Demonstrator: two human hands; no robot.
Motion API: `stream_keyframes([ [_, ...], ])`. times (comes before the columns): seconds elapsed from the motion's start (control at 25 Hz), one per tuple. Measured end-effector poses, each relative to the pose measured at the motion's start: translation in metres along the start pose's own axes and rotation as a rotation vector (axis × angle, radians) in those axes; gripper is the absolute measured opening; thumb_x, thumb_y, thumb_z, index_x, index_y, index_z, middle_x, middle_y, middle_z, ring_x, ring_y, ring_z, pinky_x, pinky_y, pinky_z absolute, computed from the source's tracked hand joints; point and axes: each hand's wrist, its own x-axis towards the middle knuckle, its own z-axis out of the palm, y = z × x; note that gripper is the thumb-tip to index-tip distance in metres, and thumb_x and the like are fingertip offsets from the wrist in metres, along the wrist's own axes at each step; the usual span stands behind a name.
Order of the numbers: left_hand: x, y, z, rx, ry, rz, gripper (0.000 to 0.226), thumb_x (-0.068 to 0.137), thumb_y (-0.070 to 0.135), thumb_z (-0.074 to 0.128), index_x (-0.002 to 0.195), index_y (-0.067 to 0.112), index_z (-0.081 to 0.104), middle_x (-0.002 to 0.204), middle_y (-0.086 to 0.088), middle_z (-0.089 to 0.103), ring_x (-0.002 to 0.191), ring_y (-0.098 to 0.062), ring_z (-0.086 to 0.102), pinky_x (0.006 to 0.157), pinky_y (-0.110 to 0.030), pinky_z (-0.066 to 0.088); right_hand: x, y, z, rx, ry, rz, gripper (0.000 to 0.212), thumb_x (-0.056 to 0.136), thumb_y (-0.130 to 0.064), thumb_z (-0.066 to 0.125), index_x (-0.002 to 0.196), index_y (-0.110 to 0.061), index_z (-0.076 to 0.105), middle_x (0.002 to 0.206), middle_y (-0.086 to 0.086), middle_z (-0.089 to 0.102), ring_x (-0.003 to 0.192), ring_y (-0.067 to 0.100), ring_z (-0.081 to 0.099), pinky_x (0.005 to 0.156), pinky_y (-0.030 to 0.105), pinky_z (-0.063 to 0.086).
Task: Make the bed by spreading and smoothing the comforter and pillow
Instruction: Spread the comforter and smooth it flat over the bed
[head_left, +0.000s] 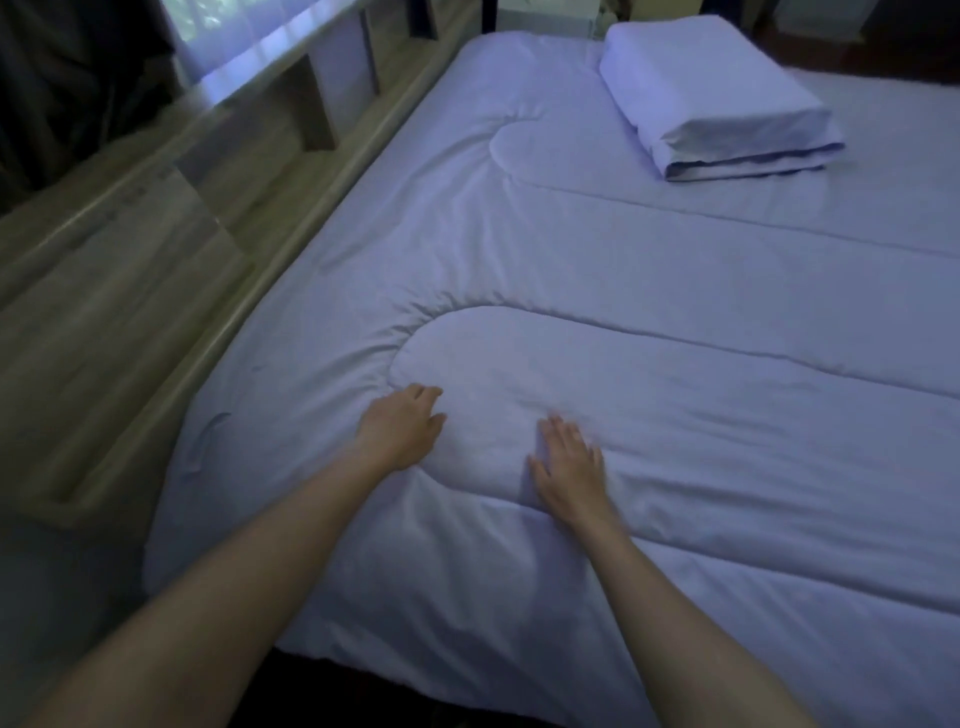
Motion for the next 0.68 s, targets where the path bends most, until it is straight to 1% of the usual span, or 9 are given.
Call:
stream_keyframes([
  [0.04, 0.011, 0.017, 0.008, 0.009, 0.026, 0.018, 0.050, 0.098, 0.038, 0.038, 0.143, 0.016, 0.037, 0.147, -0.008, 0.042, 0.126, -0.033, 0.049, 0.101, -0.042, 0.039, 0.002, 0.009, 0.005, -0.053, -0.022, -0.007, 0.088, 0.074, -0.058, 0.005, 0.150, -0.019, 0.027, 0.159, 0.002, 0.022, 0.146, 0.022, 0.022, 0.115, 0.049, 0.016],
  [0.08, 0.021, 0.035, 0.016, 0.013, 0.042, 0.038, 0.052, 0.098, 0.038, 0.038, 0.144, 0.015, 0.035, 0.148, -0.009, 0.040, 0.129, -0.031, 0.046, 0.104, -0.041, 0.037, 0.002, 0.024, 0.007, -0.082, -0.008, -0.002, 0.086, 0.076, -0.059, 0.004, 0.150, -0.021, 0.024, 0.160, 0.000, 0.019, 0.147, 0.021, 0.020, 0.116, 0.051, 0.013],
  [0.12, 0.031, 0.052, 0.024, 0.014, 0.043, 0.056, 0.054, 0.098, 0.038, 0.036, 0.146, 0.013, 0.032, 0.151, -0.009, 0.037, 0.135, -0.028, 0.041, 0.108, -0.041, 0.032, 0.002, 0.043, 0.005, -0.102, 0.034, 0.025, 0.083, 0.080, -0.060, 0.007, 0.150, -0.021, 0.026, 0.159, -0.001, 0.021, 0.147, 0.022, 0.022, 0.115, 0.053, 0.013],
  [0.24, 0.056, 0.112, 0.045, -0.012, 0.062, 0.144, 0.057, 0.100, 0.037, 0.032, 0.150, 0.011, 0.023, 0.158, -0.009, 0.025, 0.146, -0.024, 0.021, 0.117, -0.042, 0.018, -0.013, 0.125, -0.010, -0.155, 0.143, 0.204, 0.075, 0.086, -0.059, 0.016, 0.147, -0.020, 0.034, 0.155, 0.001, 0.032, 0.143, 0.024, 0.032, 0.112, 0.056, 0.021],
  [0.32, 0.071, 0.159, 0.058, -0.036, 0.061, 0.218, 0.058, 0.100, 0.037, 0.031, 0.151, 0.010, 0.019, 0.160, -0.008, 0.020, 0.148, -0.023, 0.015, 0.119, -0.042, 0.012, -0.039, 0.188, -0.026, -0.190, 0.207, 0.331, 0.072, 0.087, -0.057, 0.019, 0.147, -0.021, 0.035, 0.154, 0.002, 0.036, 0.141, 0.024, 0.035, 0.111, 0.055, 0.023],
  [0.44, 0.092, 0.244, 0.076, -0.053, 0.014, 0.342, 0.060, 0.100, 0.038, 0.031, 0.151, 0.011, 0.017, 0.161, -0.006, 0.015, 0.149, -0.021, 0.010, 0.119, -0.042, 0.007, -0.090, 0.274, -0.050, -0.196, 0.314, 0.530, 0.067, 0.089, -0.052, 0.024, 0.143, -0.018, 0.042, 0.148, 0.008, 0.045, 0.135, 0.029, 0.042, 0.107, 0.054, 0.029],
  [0.52, 0.105, 0.300, 0.087, -0.070, -0.026, 0.443, 0.061, 0.100, 0.039, 0.031, 0.152, 0.011, 0.015, 0.162, -0.005, 0.012, 0.150, -0.019, 0.007, 0.120, -0.041, 0.004, -0.124, 0.316, -0.061, -0.189, 0.344, 0.673, 0.065, 0.089, -0.049, 0.026, 0.140, -0.014, 0.045, 0.145, 0.012, 0.048, 0.133, 0.032, 0.044, 0.106, 0.054, 0.031],
  [0.6, 0.124, 0.338, 0.096, -0.057, -0.088, 0.548, 0.061, 0.101, 0.039, 0.030, 0.152, 0.012, 0.012, 0.162, -0.003, 0.008, 0.150, -0.018, 0.004, 0.120, -0.041, 0.000, -0.157, 0.353, -0.069, -0.148, 0.339, 0.773, 0.064, 0.090, -0.047, 0.026, 0.139, -0.012, 0.046, 0.143, 0.015, 0.048, 0.131, 0.034, 0.044, 0.104, 0.054, 0.033],
  [0.68, 0.159, 0.342, 0.100, -0.009, -0.131, 0.560, 0.061, 0.101, 0.040, 0.027, 0.153, 0.012, 0.008, 0.162, -0.003, 0.004, 0.150, -0.018, 0.001, 0.119, -0.041, -0.002, -0.189, 0.390, -0.074, -0.172, 0.328, 0.859, 0.064, 0.089, -0.047, 0.025, 0.139, -0.012, 0.045, 0.145, 0.015, 0.045, 0.131, 0.036, 0.043, 0.101, 0.057, 0.035],
])
